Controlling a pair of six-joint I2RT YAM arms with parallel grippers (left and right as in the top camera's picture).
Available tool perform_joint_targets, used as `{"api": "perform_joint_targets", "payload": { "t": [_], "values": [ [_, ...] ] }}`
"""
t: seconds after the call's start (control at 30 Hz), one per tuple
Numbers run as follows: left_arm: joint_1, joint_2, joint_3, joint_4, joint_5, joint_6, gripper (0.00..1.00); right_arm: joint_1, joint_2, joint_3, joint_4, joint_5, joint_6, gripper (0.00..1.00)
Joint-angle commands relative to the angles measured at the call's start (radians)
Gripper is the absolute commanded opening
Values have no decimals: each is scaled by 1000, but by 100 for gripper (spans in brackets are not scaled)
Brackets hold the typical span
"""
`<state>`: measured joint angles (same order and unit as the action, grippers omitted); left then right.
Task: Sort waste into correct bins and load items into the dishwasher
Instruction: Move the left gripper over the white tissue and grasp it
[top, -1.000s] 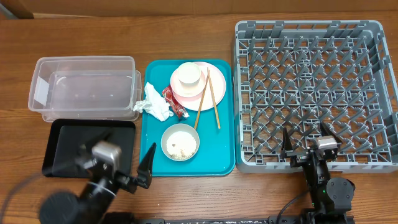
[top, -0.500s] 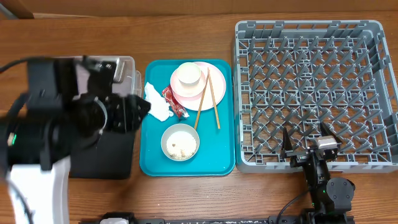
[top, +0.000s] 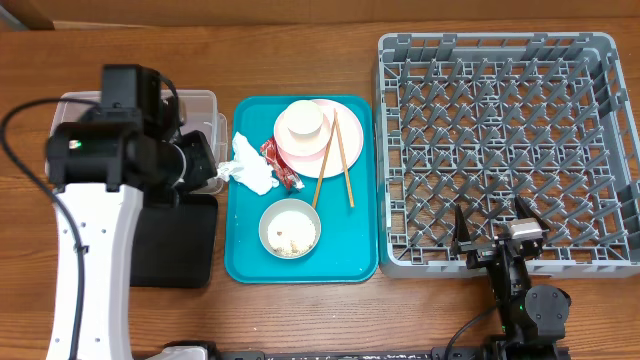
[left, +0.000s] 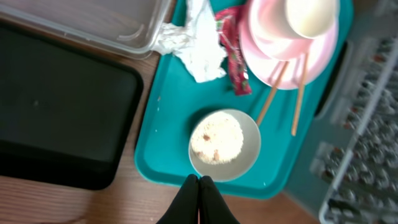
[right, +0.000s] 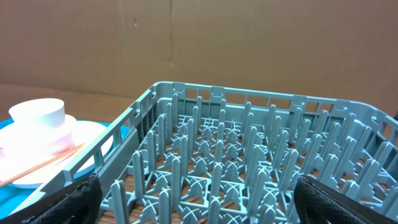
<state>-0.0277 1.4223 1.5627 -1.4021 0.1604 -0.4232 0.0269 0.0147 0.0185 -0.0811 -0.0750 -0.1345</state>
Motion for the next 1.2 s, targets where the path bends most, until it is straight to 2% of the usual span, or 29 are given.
{"api": "perform_joint_targets", "payload": {
  "t": [0.0, 0.23, 0.33, 0.47, 0.5, 0.6, 0.63, 0.83, 1.17],
  "values": [
    [-61, -5, -104, 64, -47, -114, 4, 2, -11, -11, 5, -6, 3, 100],
    [-260, 13, -293, 301, -254, -259, 6, 2, -11, -11, 5, -6, 3, 100],
    [-309, 47, -320, 376, -314, -300, 10, 2, -11, -11, 4, -6, 3, 100],
    [-330, 122, -325, 442, -336, -334, 11, 2, -11, -11, 5, -6, 3, 100],
    [-331, 148, -325, 454, -336, -333, 14, 2, -11, -11, 5, -6, 3, 100],
    [-331, 223, -325, 478, -336, -333, 36, 2, -11, -11, 5, -6, 3, 100],
    [-330, 246, -325, 486, -337, -332, 41, 2, -11, -11, 5, -6, 3, 100],
    [-313, 343, -325, 541, -343, -333, 37, 2, -11, -11, 4, -6, 3, 100],
    [-313, 435, -325, 575, -383, -333, 40, 2, -11, -11, 5, -6, 3, 100]
  ]
}}
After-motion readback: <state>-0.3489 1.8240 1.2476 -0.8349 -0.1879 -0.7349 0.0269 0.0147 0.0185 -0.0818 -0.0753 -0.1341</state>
